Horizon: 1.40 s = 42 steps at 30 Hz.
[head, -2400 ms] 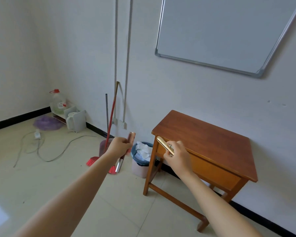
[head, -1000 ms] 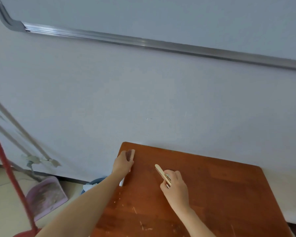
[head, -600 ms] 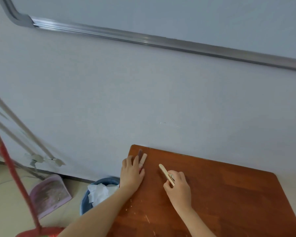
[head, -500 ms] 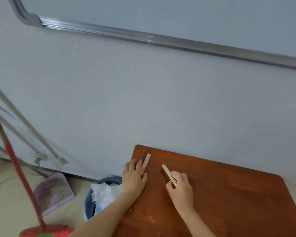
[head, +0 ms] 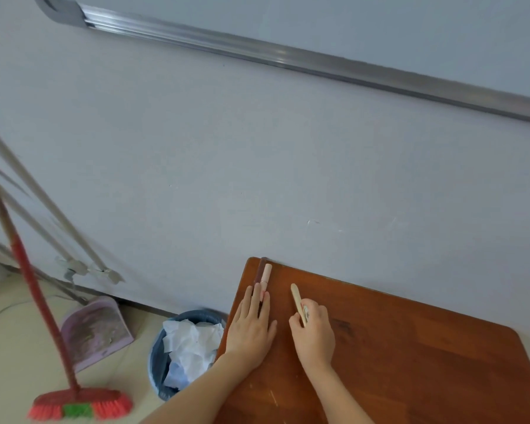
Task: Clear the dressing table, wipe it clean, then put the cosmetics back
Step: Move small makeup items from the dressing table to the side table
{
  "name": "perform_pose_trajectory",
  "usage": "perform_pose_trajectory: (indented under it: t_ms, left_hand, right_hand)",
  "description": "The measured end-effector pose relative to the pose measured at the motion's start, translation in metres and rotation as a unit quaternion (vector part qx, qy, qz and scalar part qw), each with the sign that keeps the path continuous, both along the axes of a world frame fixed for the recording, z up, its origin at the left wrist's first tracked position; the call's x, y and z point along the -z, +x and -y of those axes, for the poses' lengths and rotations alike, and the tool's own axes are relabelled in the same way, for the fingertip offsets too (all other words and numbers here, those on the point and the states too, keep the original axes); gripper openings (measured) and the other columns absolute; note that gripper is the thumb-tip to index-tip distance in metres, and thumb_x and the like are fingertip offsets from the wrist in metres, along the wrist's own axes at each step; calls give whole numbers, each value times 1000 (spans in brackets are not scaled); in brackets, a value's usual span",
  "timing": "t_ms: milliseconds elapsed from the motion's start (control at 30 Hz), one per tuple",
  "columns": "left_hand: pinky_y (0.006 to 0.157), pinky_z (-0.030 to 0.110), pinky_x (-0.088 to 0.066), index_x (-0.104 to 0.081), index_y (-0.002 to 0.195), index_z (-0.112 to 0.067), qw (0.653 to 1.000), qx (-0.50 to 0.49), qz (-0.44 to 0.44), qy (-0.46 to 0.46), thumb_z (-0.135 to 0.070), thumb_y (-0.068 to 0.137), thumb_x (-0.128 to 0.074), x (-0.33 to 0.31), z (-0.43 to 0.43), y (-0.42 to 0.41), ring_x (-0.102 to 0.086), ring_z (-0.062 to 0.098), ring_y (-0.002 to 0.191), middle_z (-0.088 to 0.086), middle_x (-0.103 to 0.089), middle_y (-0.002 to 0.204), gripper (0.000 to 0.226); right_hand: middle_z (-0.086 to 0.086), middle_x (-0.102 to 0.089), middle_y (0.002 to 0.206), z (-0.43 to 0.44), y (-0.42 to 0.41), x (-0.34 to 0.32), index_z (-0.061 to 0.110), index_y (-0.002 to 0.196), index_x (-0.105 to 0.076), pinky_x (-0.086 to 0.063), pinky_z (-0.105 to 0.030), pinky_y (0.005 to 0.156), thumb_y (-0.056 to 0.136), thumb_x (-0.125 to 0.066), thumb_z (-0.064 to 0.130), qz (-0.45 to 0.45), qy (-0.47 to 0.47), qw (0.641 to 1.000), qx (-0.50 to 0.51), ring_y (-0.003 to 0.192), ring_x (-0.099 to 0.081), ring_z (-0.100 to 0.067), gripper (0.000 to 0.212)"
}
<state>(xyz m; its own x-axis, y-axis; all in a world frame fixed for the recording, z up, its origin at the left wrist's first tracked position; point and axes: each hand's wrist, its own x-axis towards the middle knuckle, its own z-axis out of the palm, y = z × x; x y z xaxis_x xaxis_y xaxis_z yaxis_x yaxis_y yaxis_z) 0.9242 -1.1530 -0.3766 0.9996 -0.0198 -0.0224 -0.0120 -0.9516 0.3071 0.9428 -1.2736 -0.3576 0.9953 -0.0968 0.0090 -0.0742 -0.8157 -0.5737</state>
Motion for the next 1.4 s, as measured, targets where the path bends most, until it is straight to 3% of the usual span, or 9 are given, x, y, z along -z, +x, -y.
perform_pose_trajectory:
  t_ms: [233, 367, 467, 567, 700, 867, 967, 1067, 1400]
  left_hand:
    - [88, 39, -51, -40, 127, -10, 1000, -3, 24, -9, -36, 77, -34, -2, -4, 2, -58, 25, 114, 10, -60, 125, 56]
    - [83, 48, -51, -53, 121, -11, 999, -18, 26, -1, -34, 75, -37, 4, -18, 0, -60, 24, 112, 8, -64, 120, 54]
    - [84, 44, -52, -46, 123, -13, 999, -2, 41, 14, -36, 76, -36, 11, -28, -3, -55, 21, 116, 4, -64, 119, 53]
    - [85, 40, -52, -41, 124, -15, 999, 0, 46, 8, -37, 77, -36, 12, -30, -5, -51, 18, 117, 2, -64, 119, 53]
    - [85, 41, -52, -40, 125, -15, 998, -3, 62, 11, -36, 77, -36, 12, -29, -4, -39, 18, 119, 3, -63, 121, 53]
    - [86, 43, -51, -46, 124, -18, 998, 3, 58, 22, -37, 76, -37, 13, -31, -1, -40, 18, 120, 2, -63, 122, 52]
    - [87, 43, -51, -60, 118, -19, 998, 10, 53, 34, -38, 76, -37, 14, -32, -1, -50, 19, 118, 1, -64, 120, 51]
    - [87, 43, -51, -64, 115, -21, 997, 19, 56, 42, -39, 76, -37, 15, -34, -2, -49, 17, 117, -2, -63, 120, 51]
    - [84, 39, -53, -65, 113, -19, 997, 30, 56, 47, -44, 75, -37, 5, -44, 1, -56, 19, 110, -2, -67, 111, 53]
  right_hand:
    - [0, -59, 100, -21, 37, -10, 13, 114, -59, -37, -20, 66, 92, -48, 19, -35, 26, 997, -67, 86, -55, -15, 25]
    - [-1, -61, 121, -15, 38, -4, 14, 127, -53, -46, -30, 88, 90, -51, 15, 2, -5, 991, -136, 113, -54, -21, 37]
    - [-5, -69, 103, -4, 37, 6, 11, 117, -60, -52, -41, 80, 71, -70, 7, 77, -101, 976, -180, 100, -63, -27, 47]
    - [-3, -66, 112, -2, 37, 3, 14, 123, -57, -45, -42, 92, 71, -67, 3, 65, -103, 965, -231, 107, -60, -25, 54]
    - [-2, -67, 112, -6, 38, -2, 16, 120, -56, -49, -43, 85, 59, -73, 2, 105, -124, 959, -233, 105, -62, -27, 65]
    - [-9, -61, 122, -7, 39, 1, 14, 120, -58, -44, -47, 93, 68, -68, 5, 72, -159, 958, -228, 119, -53, -32, 54]
    - [-5, -69, 94, -8, 40, -2, 15, 78, -72, -52, -42, 75, 57, -82, 16, 54, -196, 961, -187, 98, -64, -27, 24]
    - [3, -65, 70, -10, 44, -5, 20, 56, -67, -51, -34, 56, 42, -88, 20, 82, -225, 956, -168, 72, -64, -19, 25]
    - [-5, -69, 94, -14, 39, -2, 16, 86, -71, -54, -39, 67, 47, -85, 20, 90, -219, 963, -130, 92, -66, -27, 42]
